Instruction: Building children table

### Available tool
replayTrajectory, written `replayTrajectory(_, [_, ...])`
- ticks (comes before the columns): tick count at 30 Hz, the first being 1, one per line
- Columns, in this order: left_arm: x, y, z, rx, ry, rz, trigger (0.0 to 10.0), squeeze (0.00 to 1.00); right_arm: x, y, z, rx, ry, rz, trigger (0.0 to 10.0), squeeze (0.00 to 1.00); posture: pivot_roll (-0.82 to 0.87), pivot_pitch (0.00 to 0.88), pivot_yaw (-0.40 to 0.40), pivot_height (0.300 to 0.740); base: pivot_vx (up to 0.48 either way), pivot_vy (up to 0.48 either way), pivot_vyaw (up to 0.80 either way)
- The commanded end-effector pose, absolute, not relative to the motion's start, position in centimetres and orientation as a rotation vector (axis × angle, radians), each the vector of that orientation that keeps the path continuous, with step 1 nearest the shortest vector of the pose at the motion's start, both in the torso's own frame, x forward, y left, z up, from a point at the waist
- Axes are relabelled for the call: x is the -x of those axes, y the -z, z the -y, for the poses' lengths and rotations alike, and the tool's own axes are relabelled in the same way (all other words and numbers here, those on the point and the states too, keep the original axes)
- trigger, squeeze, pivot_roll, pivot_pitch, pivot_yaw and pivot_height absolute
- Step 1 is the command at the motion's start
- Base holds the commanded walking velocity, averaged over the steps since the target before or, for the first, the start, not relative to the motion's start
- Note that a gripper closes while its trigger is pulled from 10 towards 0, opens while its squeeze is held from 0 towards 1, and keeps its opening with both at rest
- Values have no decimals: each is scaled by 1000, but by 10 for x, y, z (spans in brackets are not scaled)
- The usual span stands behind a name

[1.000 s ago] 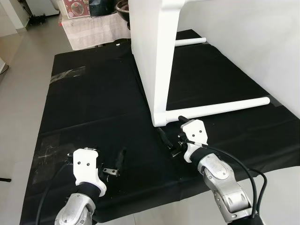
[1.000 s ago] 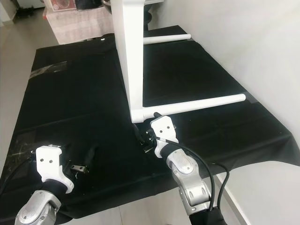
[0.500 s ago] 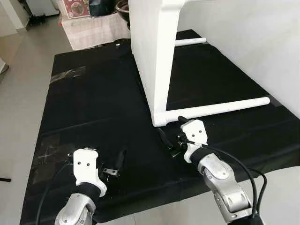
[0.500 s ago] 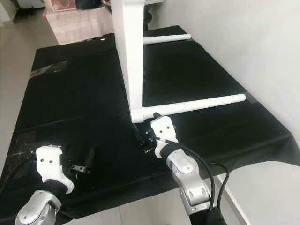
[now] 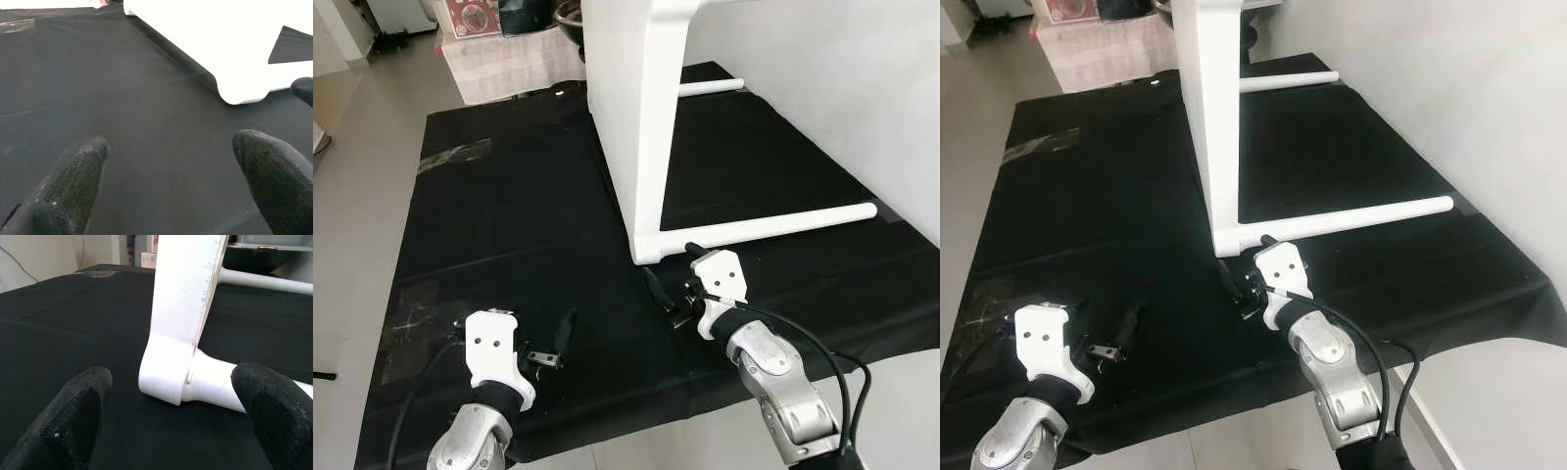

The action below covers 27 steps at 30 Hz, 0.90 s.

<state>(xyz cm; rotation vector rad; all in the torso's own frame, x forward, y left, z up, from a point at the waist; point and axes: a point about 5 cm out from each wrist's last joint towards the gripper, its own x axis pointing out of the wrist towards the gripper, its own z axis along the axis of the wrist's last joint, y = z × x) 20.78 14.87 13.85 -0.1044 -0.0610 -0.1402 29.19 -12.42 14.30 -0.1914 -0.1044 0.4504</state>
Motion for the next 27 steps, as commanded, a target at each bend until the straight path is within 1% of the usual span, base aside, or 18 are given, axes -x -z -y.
replayTrajectory(1, [-207,-133,-150,114,131,38,10000,0,-293,-140,125,199,-448,82,10000,0,-91,155,26,740,0,0,0])
replayTrajectory(27, [-207,-134,-151,113,129,38,10000,0,-293,-140,124,196,-448,80,10000,0,-91,158,28,740,0,0,0])
